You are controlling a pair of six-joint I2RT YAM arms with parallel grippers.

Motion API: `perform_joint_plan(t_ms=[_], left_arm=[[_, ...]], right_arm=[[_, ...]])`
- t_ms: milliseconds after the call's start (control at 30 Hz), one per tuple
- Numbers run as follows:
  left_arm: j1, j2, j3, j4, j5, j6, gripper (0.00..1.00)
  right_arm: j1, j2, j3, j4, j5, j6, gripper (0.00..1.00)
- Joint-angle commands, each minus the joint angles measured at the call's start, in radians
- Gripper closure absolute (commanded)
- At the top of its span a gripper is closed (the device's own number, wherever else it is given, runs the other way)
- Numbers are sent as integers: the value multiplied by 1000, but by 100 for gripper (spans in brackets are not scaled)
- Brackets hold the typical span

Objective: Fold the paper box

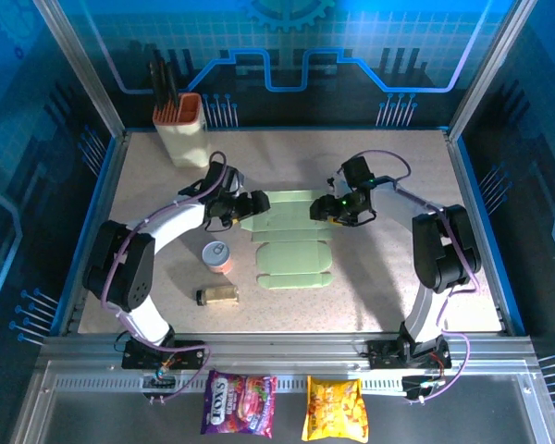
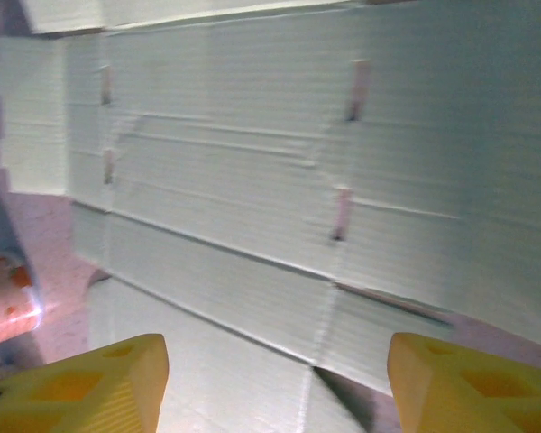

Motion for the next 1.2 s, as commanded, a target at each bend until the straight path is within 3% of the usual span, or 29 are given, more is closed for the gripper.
perform_joint_plan(t_ms=[0,500,1167], left_arm=[[-5,-38,-46,-22,30,14,10],[-37,-1,-151,132,111,-85,21],[-77,85,-67,6,-17,-66,26]], right_arm=[[43,25,36,15,-123,-1,36],[148,195,141,-21,-123,3,52],[150,265,110,-69,9,-19,59]])
